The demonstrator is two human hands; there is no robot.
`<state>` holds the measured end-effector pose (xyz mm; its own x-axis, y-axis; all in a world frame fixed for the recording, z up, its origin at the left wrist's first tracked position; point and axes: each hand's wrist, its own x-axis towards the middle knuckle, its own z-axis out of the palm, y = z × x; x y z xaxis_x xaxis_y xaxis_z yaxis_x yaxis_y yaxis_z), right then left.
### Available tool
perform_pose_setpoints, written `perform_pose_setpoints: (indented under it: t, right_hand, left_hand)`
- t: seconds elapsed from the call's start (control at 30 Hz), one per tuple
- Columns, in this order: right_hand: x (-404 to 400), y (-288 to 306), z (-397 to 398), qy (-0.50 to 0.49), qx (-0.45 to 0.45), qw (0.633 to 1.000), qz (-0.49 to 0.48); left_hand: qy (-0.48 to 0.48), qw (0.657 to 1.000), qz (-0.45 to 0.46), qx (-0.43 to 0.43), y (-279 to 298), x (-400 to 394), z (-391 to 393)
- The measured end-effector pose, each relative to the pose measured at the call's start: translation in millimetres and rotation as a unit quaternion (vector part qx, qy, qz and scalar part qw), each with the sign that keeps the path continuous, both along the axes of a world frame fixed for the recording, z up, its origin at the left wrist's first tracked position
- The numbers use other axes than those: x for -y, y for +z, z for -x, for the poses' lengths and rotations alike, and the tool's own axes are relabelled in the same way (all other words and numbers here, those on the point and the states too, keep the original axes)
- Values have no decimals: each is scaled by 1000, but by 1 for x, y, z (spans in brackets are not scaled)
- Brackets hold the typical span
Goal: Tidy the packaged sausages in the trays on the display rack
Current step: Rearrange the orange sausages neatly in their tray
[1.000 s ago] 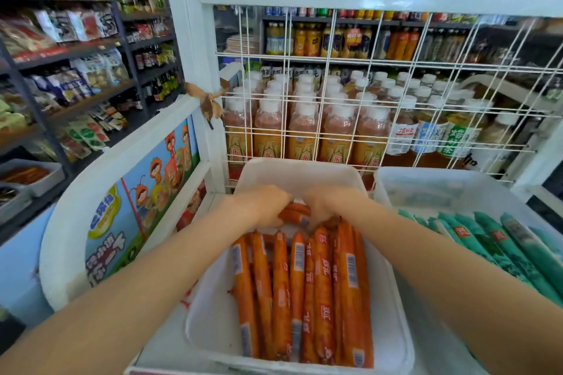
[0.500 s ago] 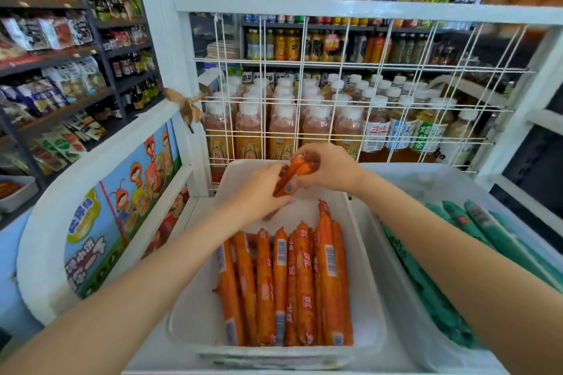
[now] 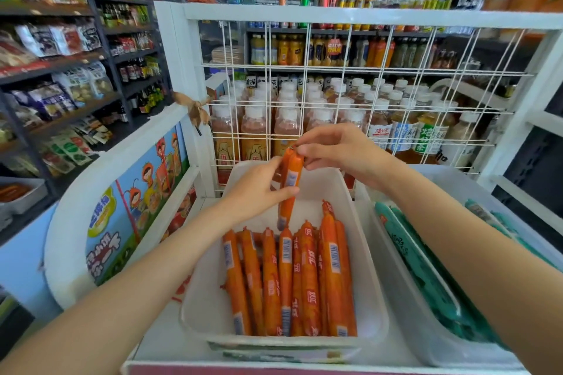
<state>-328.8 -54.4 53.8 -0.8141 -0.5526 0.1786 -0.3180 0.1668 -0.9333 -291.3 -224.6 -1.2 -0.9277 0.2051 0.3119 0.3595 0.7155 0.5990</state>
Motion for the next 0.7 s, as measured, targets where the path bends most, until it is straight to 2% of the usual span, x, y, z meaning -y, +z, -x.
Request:
perform_pose_setpoints:
  t: [0.1, 0.23, 0.43, 0.7]
  right_hand:
    - [0, 8, 0, -3, 33, 999, 43]
    - [2, 8, -1, -4, 23, 999, 43]
    - [-6, 15, 1, 4, 38, 998, 47]
    - [-7, 13, 6, 30, 68, 995, 74]
  left_hand:
    - [5, 1000, -16, -18, 7, 2, -5]
    - [23, 996, 45, -74, 12, -2, -6]
    - [30, 989, 89, -117, 19, -7, -8]
    - [21, 984, 120, -132, 19, -2, -7]
